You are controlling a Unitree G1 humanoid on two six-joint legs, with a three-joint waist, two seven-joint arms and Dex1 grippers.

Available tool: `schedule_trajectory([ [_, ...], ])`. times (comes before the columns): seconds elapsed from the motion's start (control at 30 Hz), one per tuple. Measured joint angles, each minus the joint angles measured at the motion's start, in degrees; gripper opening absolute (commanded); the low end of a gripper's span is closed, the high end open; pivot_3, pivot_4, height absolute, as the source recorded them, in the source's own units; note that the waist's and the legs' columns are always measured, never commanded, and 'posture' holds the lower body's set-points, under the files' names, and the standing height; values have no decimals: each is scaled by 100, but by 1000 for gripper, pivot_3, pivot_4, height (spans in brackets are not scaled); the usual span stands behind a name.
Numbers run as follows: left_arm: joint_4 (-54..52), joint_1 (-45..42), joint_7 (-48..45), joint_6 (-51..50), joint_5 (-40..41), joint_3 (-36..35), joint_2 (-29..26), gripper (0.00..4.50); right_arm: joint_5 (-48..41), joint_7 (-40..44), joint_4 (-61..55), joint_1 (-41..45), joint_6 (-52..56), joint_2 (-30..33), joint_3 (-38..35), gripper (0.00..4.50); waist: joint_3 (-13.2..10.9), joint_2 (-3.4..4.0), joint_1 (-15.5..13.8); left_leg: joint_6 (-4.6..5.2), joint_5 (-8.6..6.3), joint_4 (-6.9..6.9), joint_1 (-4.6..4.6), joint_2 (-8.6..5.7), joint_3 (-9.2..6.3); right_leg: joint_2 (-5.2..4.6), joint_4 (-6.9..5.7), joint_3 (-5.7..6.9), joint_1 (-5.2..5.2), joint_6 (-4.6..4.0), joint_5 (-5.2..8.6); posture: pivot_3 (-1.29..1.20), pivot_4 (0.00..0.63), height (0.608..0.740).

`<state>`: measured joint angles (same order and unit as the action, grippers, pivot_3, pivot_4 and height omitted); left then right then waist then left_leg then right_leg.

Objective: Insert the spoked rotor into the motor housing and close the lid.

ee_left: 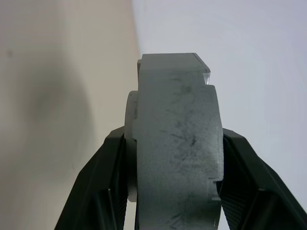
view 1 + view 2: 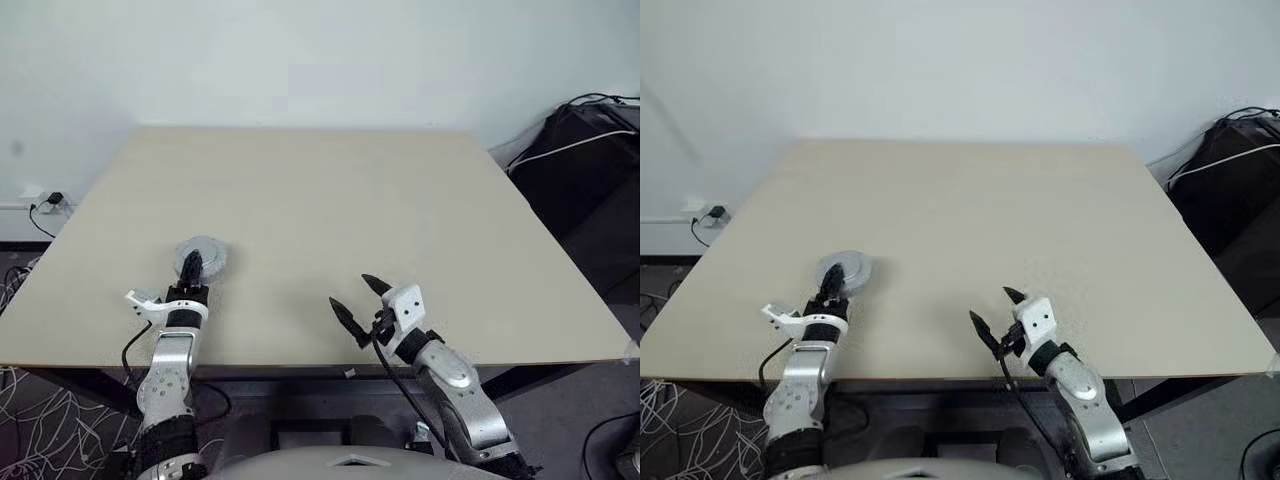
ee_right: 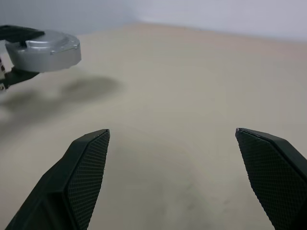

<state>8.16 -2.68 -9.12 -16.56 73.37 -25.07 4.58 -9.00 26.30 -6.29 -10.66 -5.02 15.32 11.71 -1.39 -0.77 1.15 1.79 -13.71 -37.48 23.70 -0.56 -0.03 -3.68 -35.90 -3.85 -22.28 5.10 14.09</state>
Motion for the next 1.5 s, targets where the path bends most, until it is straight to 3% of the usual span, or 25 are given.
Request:
schedule_trajectory([
  [0.2, 672, -573, 36, 99, -169, -253, -16, 2078, 306, 105, 329, -83, -564, 108, 11, 4500, -4, -8, -9, -1, 1, -12, -12, 2, -5, 10, 0, 1, 26, 2, -3, 0, 0, 740],
  [0.67, 2802, -2112, 166, 608, -1421, -659, -91, 2078, 247, 295, 629, -76, -615, -4, -21, 4500, -6, -11, -49, -3, 2, -30, -12, 2, -16, 18, -3, 6, 38, 9, -11, 0, 0, 740],
  [0.97, 3495, -2552, 220, 833, -1874, -876, -218, 2078, 180, 355, 680, -85, -579, -86, -71, 4500, -5, -10, -53, -5, 3, -31, -21, 1, -17, 19, -4, 7, 50, 15, -15, 0, 0, 740],
  [1.2, 3587, -2705, 474, 960, -2165, -934, -156, 4367, 172, 375, 618, -90, -426, -134, -73, 4500, 4, 3, -46, -34, -13, -34, -90, 6, -18, 16, -5, 5, 113, 20, -16, 0, 0, 740],
  [1.5, 2603, -2195, 913, 782, -2324, -847, 193, 4467, 177, 365, 500, -90, -213, -159, -73, 4500, 36, 25, 28, -38, -19, -19, -107, 10, -15, 15, -3, -2, 115, 12, -13, 0, 0, 740],
])
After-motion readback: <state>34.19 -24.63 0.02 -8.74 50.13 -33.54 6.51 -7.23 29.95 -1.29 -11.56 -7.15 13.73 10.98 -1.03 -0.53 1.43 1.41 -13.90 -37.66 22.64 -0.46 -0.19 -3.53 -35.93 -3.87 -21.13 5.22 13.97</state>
